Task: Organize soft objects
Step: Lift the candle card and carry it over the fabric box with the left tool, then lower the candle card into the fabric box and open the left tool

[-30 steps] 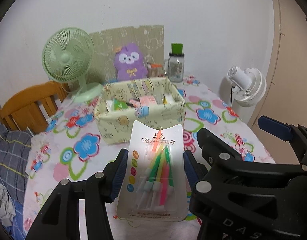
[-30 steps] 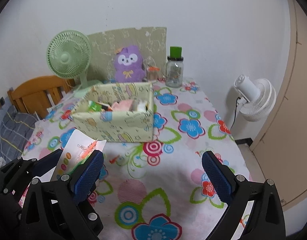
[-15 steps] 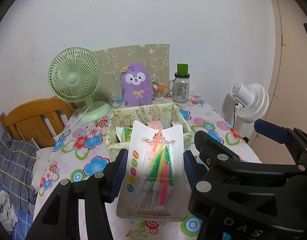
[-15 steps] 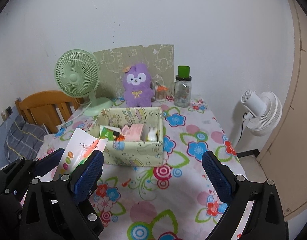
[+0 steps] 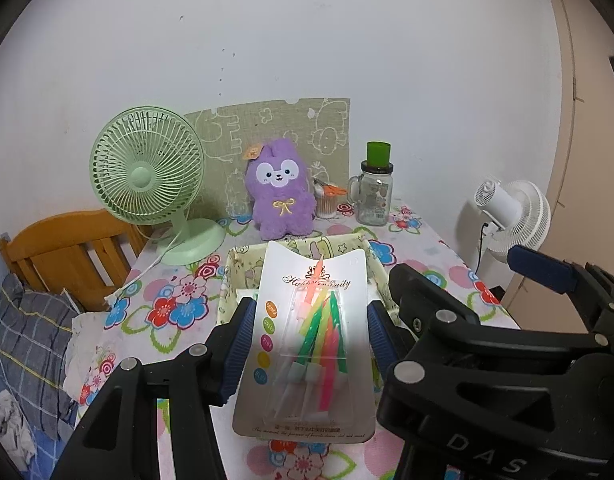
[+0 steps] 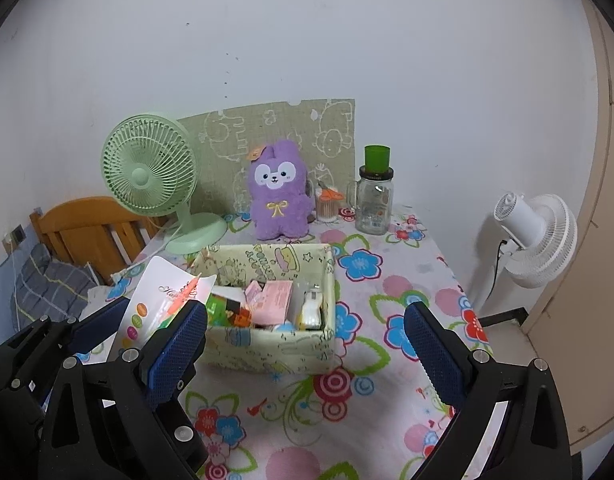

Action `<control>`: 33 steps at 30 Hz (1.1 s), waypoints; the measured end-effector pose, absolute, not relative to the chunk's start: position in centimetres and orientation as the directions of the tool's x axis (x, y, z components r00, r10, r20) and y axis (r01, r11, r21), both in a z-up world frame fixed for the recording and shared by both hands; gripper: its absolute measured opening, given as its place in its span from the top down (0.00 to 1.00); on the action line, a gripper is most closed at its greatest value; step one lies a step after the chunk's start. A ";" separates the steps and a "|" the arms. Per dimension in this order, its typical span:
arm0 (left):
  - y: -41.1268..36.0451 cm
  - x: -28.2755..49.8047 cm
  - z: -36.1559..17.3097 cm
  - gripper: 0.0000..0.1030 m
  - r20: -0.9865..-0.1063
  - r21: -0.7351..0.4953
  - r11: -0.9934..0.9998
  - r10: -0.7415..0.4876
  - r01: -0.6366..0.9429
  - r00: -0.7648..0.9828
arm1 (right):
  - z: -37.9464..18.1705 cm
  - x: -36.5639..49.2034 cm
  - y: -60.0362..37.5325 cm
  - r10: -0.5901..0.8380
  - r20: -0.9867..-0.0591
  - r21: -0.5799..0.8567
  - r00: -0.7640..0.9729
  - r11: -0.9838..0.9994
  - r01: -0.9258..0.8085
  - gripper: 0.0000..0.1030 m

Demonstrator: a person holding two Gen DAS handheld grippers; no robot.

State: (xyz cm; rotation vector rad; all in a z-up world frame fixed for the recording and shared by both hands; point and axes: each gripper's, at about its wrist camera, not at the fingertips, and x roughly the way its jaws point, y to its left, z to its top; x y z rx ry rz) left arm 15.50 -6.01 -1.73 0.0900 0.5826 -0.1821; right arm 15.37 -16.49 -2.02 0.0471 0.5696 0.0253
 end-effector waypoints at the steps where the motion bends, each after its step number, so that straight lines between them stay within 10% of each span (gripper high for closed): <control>1: -6.1 15.8 -1.8 0.44 -0.553 0.035 0.980 -0.144 0.195 0.821 | -2.0 15.8 -16.6 0.036 -0.537 0.056 0.843 0.998 -0.008 0.03; 33: -8.6 28.2 -6.7 0.33 -0.634 0.083 0.981 -0.083 0.174 0.769 | -7.3 28.1 -19.0 -0.011 -0.618 0.089 0.786 0.992 0.084 0.03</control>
